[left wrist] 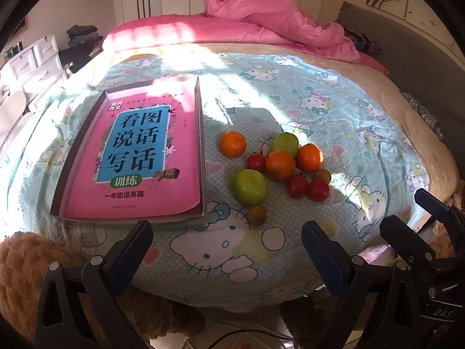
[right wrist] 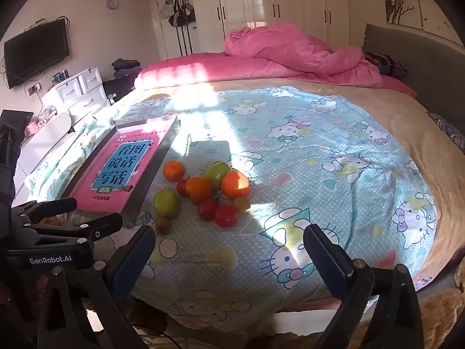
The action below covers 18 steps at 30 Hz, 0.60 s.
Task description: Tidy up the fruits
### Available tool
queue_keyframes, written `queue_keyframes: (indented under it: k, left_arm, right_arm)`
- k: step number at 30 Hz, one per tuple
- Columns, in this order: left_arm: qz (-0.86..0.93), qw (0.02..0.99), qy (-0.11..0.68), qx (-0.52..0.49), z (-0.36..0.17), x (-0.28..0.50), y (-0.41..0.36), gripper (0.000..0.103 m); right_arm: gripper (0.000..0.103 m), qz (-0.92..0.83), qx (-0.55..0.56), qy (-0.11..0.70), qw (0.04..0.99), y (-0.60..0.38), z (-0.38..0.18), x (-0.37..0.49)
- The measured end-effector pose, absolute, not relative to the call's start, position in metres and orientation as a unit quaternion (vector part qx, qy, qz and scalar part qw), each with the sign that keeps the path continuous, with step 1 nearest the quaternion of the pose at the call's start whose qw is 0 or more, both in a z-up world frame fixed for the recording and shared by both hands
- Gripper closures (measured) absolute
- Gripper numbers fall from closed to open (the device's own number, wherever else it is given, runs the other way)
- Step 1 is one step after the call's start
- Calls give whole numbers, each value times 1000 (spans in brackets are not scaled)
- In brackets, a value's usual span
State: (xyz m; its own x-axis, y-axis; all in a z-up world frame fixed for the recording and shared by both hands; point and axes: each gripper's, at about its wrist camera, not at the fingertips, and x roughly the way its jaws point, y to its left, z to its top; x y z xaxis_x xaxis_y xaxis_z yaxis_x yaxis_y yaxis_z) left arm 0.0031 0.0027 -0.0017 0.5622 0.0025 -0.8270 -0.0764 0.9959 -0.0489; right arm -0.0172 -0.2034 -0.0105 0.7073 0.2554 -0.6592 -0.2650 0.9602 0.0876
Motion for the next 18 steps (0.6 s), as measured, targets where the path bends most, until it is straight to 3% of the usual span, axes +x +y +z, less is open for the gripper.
queue_keyframes:
  k: [18]
  left_arm:
    - [-2, 892, 448, -49, 2, 1, -1, 1]
  right_arm:
    - [1, 133, -15, 367, 921, -203, -13, -17]
